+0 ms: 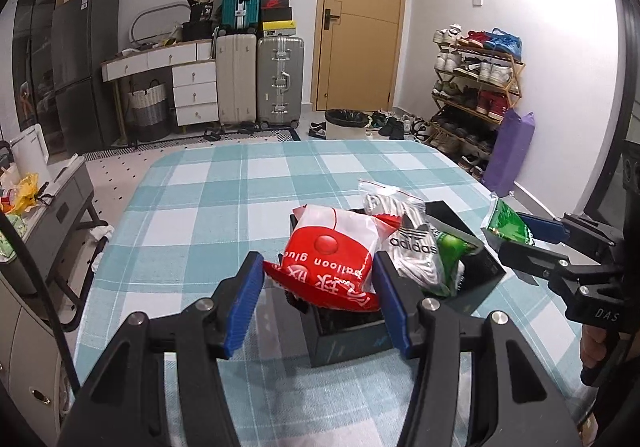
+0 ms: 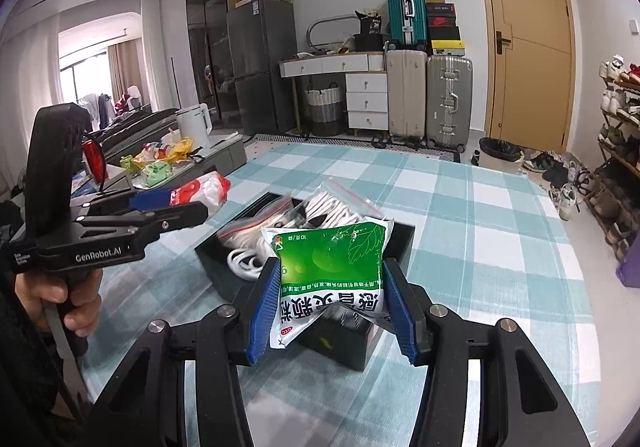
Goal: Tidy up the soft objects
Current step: 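Carry both packets over the black box and lower them inside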
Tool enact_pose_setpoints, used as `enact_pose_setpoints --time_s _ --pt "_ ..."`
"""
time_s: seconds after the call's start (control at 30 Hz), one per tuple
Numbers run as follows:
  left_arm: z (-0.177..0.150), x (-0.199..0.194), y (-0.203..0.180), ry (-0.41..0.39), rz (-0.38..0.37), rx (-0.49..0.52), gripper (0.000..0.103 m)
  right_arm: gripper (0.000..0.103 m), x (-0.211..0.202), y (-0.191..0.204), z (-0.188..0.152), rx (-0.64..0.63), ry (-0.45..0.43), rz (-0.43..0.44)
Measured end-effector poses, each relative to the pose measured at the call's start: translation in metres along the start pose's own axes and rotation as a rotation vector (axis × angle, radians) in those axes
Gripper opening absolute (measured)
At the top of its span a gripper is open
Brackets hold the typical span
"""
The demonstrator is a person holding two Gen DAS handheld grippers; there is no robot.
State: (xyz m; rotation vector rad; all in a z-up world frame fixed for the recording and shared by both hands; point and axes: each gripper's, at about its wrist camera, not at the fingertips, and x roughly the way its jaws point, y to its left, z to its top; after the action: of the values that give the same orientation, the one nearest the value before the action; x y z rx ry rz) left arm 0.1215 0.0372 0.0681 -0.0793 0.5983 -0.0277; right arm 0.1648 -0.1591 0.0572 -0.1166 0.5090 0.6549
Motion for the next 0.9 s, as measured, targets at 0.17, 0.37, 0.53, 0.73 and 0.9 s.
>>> enact_pose_setpoints --time_s 0.17,0.37,0.53,0.73,0.9 --pt "0.003 0.012 0.001 0.011 0.006 -0.009 0.055 0.051 0.013 -0.010 0.007 0.051 -0.002 -0.001" --pt "0.004 0.023 0.000 0.027 0.010 -0.003 0.055 0.051 0.030 -0.022 0.012 0.099 0.001 -0.008" --pt "0.004 0.033 -0.001 0.048 0.007 0.000 0.055 0.051 0.045 -0.032 0.014 0.130 0.015 0.022" --pt "0.003 0.039 -0.003 0.054 0.000 0.008 0.055 0.051 0.059 -0.035 0.012 0.157 0.040 0.074" --pt "0.003 0.042 -0.008 0.053 0.001 0.031 0.055 0.050 0.066 -0.031 0.012 0.165 0.064 0.127"
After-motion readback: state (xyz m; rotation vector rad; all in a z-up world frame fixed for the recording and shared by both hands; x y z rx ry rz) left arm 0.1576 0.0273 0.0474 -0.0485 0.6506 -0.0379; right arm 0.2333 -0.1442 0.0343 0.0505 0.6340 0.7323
